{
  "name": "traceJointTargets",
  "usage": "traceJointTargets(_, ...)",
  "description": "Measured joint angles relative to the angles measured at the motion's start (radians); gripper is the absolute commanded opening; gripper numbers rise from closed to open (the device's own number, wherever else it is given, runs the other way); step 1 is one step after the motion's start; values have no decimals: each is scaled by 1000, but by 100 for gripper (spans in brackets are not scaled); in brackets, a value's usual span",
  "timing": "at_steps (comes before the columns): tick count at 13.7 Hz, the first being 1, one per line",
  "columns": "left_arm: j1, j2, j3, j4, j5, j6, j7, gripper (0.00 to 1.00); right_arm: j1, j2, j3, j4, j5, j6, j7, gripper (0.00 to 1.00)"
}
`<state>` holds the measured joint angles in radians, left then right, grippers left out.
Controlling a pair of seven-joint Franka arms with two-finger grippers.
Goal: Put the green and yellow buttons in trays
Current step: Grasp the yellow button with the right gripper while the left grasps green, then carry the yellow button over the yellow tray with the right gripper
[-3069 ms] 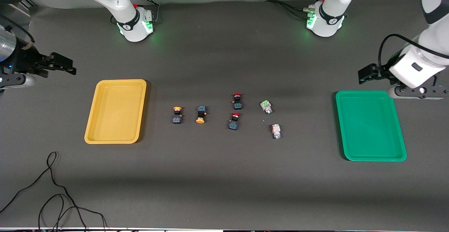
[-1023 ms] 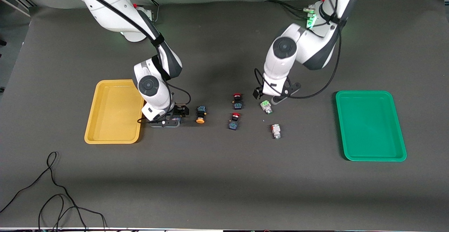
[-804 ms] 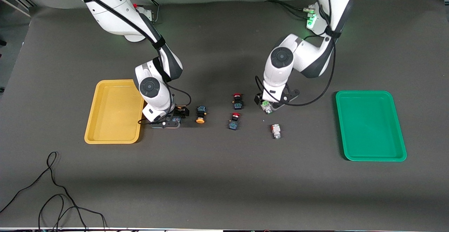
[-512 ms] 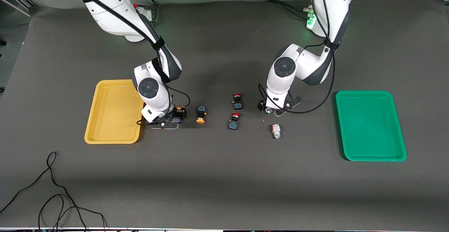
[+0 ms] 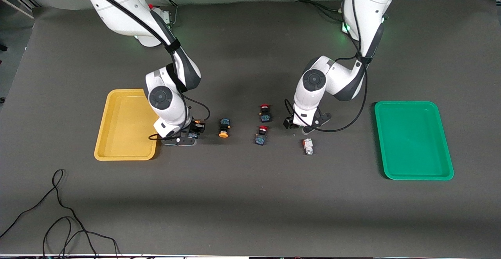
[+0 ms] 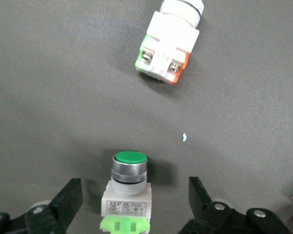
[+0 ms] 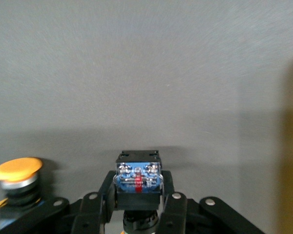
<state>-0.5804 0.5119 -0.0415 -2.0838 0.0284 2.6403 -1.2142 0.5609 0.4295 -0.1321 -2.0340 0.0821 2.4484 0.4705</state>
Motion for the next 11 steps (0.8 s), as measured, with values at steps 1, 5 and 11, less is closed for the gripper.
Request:
traceJointTargets(1, 0, 4, 0, 1, 0, 2, 0, 21, 0, -44, -13, 7, 9, -58, 0, 0)
traceJointTargets(5, -1, 2, 0, 15, 2, 2, 4, 0, -1, -271, -90, 19, 19, -314, -31, 0)
traceJointTargets(11, 0, -121, -23, 76, 1, -197, 5, 0, -4, -427, -331, -5, 20, -498, -337, 0)
